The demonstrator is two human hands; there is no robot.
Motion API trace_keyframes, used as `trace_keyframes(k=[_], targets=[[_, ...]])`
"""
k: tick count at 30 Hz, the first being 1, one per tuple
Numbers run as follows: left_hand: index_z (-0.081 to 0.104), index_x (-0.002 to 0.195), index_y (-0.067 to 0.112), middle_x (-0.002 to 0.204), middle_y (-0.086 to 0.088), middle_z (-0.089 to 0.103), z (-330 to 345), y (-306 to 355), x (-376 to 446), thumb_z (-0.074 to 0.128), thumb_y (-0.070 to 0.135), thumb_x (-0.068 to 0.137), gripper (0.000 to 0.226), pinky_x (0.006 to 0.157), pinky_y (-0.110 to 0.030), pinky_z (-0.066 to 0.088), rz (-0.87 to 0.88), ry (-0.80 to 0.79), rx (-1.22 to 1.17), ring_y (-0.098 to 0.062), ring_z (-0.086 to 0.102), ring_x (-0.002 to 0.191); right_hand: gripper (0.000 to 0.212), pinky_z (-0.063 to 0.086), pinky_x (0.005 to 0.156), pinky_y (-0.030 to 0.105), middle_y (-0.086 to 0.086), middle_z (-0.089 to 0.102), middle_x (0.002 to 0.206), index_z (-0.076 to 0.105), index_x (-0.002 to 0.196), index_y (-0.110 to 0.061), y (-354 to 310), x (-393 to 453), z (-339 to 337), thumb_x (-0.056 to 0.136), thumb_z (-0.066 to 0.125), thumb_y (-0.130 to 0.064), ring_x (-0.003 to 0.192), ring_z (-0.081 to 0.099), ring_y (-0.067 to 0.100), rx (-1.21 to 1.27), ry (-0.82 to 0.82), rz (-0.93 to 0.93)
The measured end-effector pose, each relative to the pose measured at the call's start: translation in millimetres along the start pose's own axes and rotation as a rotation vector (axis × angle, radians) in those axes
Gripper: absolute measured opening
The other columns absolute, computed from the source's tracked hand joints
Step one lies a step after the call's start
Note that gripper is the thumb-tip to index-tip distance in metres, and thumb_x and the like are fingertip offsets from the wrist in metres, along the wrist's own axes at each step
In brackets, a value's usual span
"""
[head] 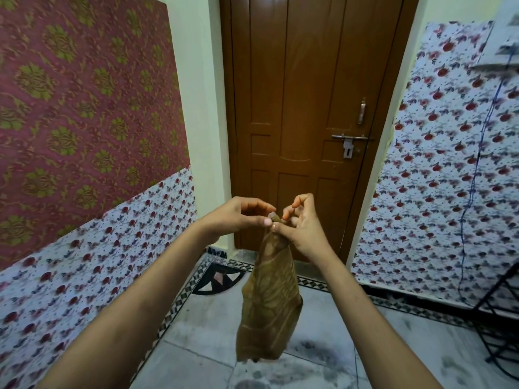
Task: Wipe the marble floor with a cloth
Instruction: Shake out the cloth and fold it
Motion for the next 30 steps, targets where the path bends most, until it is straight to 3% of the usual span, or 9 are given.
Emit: trace_keyframes(k=[5, 9, 12, 14, 18, 21, 24, 27, 30], targets=[[0.068, 0.092, 0.011, 0.093, -0.002, 0.068, 1, 0, 3, 0.069, 0.015, 0.081, 0.012, 0.095, -0.034, 0.045, -0.007, -0.051, 0.000, -0.014, 0.062, 0.094, 0.053, 0.050, 0.070, 0.020, 0.004, 0.045, 0.089, 0.028, 0.090, -0.029, 1, -4, -2, 0.078, 0.067, 0.005, 0.084, 0.055, 0.013, -0.005, -0.018, -0.010], [0.064, 0.085, 0.016, 0.092, -0.004, 0.066, -2, 16, 1, 0.067, 0.023, 0.079, 0.010, 0.089, -0.034, 0.047, 0.093, -0.020, -0.020, -0.016, 0.061, 0.092, 0.046, 0.053, 0.076, 0.025, 0.001, 0.055, 0.102, 0.035, 0.107, -0.022, 5, -8, -4, 0.081, 0.068, -0.005, 0.091, 0.061, 0.016, 0.031, -0.026, 0.029], [0.058, 0.084, 0.017, 0.089, -0.004, 0.063, -22, 31, 0, 0.062, 0.022, 0.082, 0.007, 0.089, -0.032, 0.047, 0.181, 0.131, -0.134, -0.016, 0.060, 0.090, 0.018, 0.048, 0.085, 0.025, -0.003, 0.063, 0.100, 0.056, 0.101, -0.020, 17, -14, -6, 0.086, 0.065, -0.018, 0.098, 0.061, 0.011, -0.104, -0.069, 0.028], [0.057, 0.083, 0.017, 0.084, 0.000, 0.060, -43, 38, 1, 0.060, 0.012, 0.087, 0.007, 0.085, -0.033, 0.048, 0.225, 0.272, -0.181, -0.014, 0.058, 0.086, 0.005, 0.047, 0.076, 0.016, -0.005, 0.066, 0.091, 0.063, 0.093, -0.019, 26, -17, -13, 0.088, 0.063, -0.020, 0.087, 0.062, 0.000, -0.100, -0.045, 0.031], [0.056, 0.082, 0.019, 0.081, 0.000, 0.058, -76, 42, -3, 0.057, 0.008, 0.090, 0.014, 0.071, -0.021, 0.050, 0.241, 0.557, -0.224, -0.010, 0.057, 0.078, 0.004, 0.049, 0.072, 0.019, -0.005, 0.068, 0.085, 0.069, 0.086, -0.020, 42, -16, -35, 0.087, 0.064, -0.020, 0.082, 0.064, 0.005, -0.136, 0.037, 0.051], [0.057, 0.081, 0.020, 0.081, 0.001, 0.059, -91, 36, -7, 0.058, 0.007, 0.090, 0.016, 0.074, -0.022, 0.051, 0.244, 0.712, -0.248, -0.009, 0.057, 0.078, 0.005, 0.048, 0.070, 0.019, -0.004, 0.068, 0.083, 0.070, 0.087, -0.016, 57, -18, -48, 0.086, 0.065, -0.015, 0.079, 0.062, 0.007, -0.194, 0.056, 0.102], [0.062, 0.091, 0.021, 0.084, 0.003, 0.060, -103, 25, -11, 0.061, 0.010, 0.088, 0.011, 0.079, -0.025, 0.052, 0.213, 0.845, -0.248, -0.011, 0.058, 0.086, 0.006, 0.049, 0.068, 0.019, -0.001, 0.068, 0.084, 0.069, 0.090, -0.016, 71, -21, -50, 0.086, 0.066, -0.014, 0.079, 0.062, 0.011, -0.239, 0.058, 0.154], [0.062, 0.115, 0.018, 0.082, 0.006, 0.059, -111, 15, -13, 0.062, 0.015, 0.089, 0.026, 0.075, -0.022, 0.052, 0.158, 0.915, -0.220, -0.005, 0.058, 0.082, 0.006, 0.046, 0.063, 0.010, -0.005, 0.066, 0.082, 0.067, 0.090, -0.016, 78, -21, -50, 0.087, 0.063, -0.012, 0.075, 0.059, 0.006, -0.285, 0.081, 0.185], [0.060, 0.121, 0.018, 0.089, 0.004, 0.062, -121, 9, -15, 0.064, 0.019, 0.088, 0.034, 0.085, -0.028, 0.052, 0.128, 0.938, -0.222, -0.008, 0.060, 0.091, 0.005, 0.044, 0.065, 0.014, -0.007, 0.065, 0.083, 0.065, 0.089, -0.017, 79, -18, -48, 0.089, 0.061, -0.014, 0.081, 0.060, 0.008, -0.342, 0.101, 0.199]])
Point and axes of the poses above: each hand's wrist, its own x-axis towards the middle knuckle, its own z-axis out of the palm, y = z × x, the point moved 6 cm from there along x, towards the middle knuckle
